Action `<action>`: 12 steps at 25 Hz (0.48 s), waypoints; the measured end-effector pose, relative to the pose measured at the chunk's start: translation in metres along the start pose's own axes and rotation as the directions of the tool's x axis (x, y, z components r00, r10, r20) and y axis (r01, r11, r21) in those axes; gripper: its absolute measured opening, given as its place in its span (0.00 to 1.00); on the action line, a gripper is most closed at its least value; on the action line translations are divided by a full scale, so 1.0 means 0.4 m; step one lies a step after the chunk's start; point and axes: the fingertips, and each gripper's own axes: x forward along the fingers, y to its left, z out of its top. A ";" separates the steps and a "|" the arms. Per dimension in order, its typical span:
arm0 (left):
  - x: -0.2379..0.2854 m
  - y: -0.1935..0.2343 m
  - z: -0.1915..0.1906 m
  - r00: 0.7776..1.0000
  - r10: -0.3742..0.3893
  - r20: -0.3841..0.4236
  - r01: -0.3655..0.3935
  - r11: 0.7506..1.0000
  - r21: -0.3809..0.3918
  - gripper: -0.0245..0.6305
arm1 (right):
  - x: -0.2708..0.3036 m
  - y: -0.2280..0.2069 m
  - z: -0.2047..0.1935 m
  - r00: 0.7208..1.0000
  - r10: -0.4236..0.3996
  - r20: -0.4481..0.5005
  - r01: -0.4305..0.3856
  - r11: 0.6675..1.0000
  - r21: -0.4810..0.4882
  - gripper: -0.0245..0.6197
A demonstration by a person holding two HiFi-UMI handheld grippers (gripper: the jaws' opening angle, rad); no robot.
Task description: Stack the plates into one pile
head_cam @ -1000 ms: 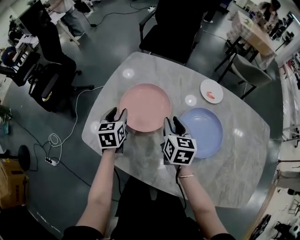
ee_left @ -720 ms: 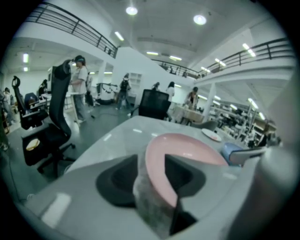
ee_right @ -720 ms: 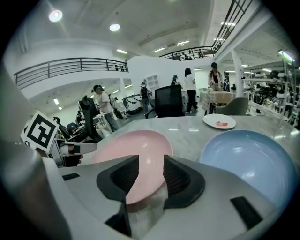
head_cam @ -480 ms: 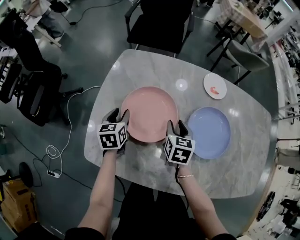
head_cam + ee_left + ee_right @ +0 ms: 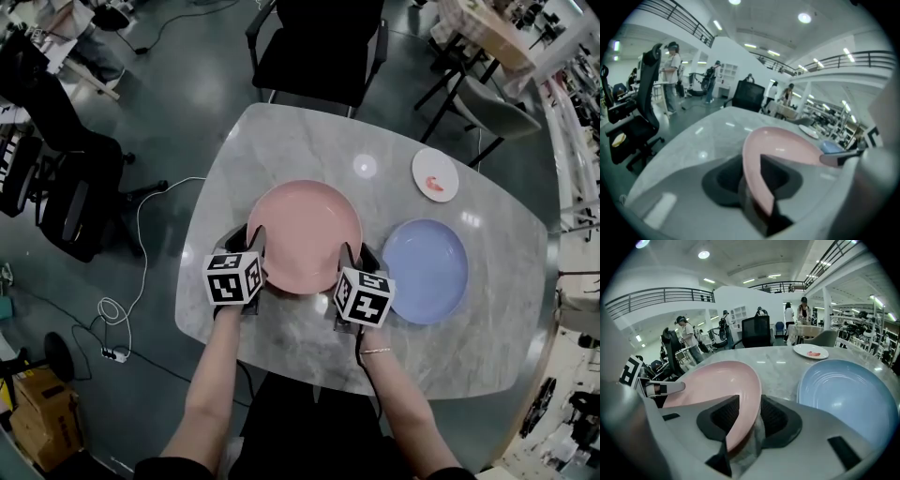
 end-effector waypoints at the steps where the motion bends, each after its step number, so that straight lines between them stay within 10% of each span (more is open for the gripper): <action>1: -0.001 0.000 0.000 1.000 0.001 -0.001 -0.001 1.000 0.001 0.22 | -0.001 0.001 0.002 1.000 0.002 0.002 -0.002 1.000 0.007 0.25; 12: -0.071 -0.074 0.065 0.998 -0.026 0.062 0.025 1.000 0.017 0.22 | -0.102 -0.026 0.051 0.997 0.020 0.079 -0.027 0.995 0.094 0.25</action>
